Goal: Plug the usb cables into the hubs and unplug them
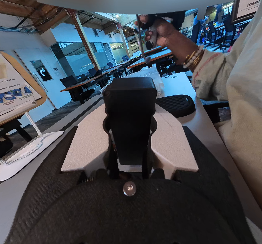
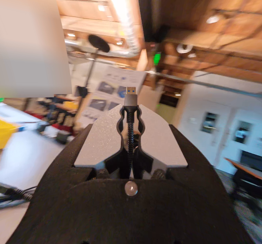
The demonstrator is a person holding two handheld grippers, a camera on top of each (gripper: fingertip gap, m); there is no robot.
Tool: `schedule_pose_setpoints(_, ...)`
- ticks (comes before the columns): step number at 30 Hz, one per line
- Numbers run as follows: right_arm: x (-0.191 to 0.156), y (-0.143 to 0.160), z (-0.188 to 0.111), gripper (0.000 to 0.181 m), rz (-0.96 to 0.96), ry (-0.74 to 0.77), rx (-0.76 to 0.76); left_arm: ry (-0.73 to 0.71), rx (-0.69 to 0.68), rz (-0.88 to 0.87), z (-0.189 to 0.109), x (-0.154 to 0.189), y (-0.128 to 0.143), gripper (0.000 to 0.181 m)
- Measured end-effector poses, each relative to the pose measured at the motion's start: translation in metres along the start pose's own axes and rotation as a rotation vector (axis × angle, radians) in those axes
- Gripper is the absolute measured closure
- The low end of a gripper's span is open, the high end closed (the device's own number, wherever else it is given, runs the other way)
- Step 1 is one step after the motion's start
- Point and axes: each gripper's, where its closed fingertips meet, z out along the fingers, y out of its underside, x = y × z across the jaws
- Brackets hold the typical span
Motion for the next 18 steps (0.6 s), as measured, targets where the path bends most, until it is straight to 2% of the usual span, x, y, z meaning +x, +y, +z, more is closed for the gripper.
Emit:
schedule_pose_setpoints(2, 0.045, -0.012, -0.013, 0.166, -0.084, 0.184, 0.003, 0.003, 0.002, 0.006, 0.001, 0.001, 0.0, 0.127)
schedule_pose_setpoints(4, 0.079, -0.016, -0.025, 0.165, -0.201, 0.293, -0.03, 0.003, 0.003, 0.009, 0.001, 0.001, 0.0, 0.127)
schedule_pose_setpoints(7, 0.119, -0.003, -0.041, 0.165, -0.355, 0.407, -0.126, 0.001, 0.006, 0.009, 0.001, 0.001, -0.001, 0.127)
schedule_pose_setpoints(9, 0.133, 0.015, -0.049, 0.165, -0.416, 0.429, -0.18, 0.0, 0.008, 0.006, 0.001, 0.001, -0.001, 0.127)
schedule_pose_setpoints(13, 0.127, 0.087, -0.057, 0.165, -0.479, 0.34, -0.357, 0.0, 0.015, 0.006, 0.001, 0.001, -0.001, 0.127)
schedule_pose_setpoints(18, 0.091, 0.207, -0.092, 0.163, -0.513, 0.048, -0.825, -0.008, 0.027, -0.009, 0.001, -0.001, -0.001, 0.127)
